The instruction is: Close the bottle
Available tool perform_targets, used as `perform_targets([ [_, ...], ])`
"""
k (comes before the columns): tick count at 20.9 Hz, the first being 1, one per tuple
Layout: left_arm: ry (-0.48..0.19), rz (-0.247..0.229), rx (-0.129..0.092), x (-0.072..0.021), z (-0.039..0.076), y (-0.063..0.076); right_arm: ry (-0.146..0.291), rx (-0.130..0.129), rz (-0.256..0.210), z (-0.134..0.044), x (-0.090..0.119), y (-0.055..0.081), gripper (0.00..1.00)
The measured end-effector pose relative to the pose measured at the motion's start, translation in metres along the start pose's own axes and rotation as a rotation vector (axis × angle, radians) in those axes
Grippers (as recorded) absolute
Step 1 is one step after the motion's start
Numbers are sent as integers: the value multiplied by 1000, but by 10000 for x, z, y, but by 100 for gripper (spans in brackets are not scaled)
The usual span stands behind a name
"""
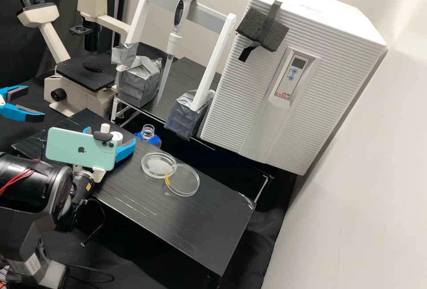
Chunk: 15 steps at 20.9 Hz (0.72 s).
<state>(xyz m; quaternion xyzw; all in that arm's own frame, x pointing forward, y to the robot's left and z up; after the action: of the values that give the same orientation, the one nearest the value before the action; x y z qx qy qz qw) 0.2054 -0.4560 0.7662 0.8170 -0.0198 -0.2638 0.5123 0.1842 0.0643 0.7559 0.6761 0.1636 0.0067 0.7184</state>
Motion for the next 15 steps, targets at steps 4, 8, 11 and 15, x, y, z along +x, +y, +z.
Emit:
perform_targets([
  [4, 8, 6, -5, 1, -5, 4, 0, 0, 0, 0, 0, 0, 0],
  [8, 16, 11, -10, 3, -10, 9, 0, 0, 0, 0, 0, 0, 0],
  [11, 17, 12, -11, 3, -10, 9, 0, 0, 0, 0, 0, 0, 0],
  [15, 17, 11, -11, 2, -10, 7, 0, 0, 0, 0, 0, 0, 0],
])
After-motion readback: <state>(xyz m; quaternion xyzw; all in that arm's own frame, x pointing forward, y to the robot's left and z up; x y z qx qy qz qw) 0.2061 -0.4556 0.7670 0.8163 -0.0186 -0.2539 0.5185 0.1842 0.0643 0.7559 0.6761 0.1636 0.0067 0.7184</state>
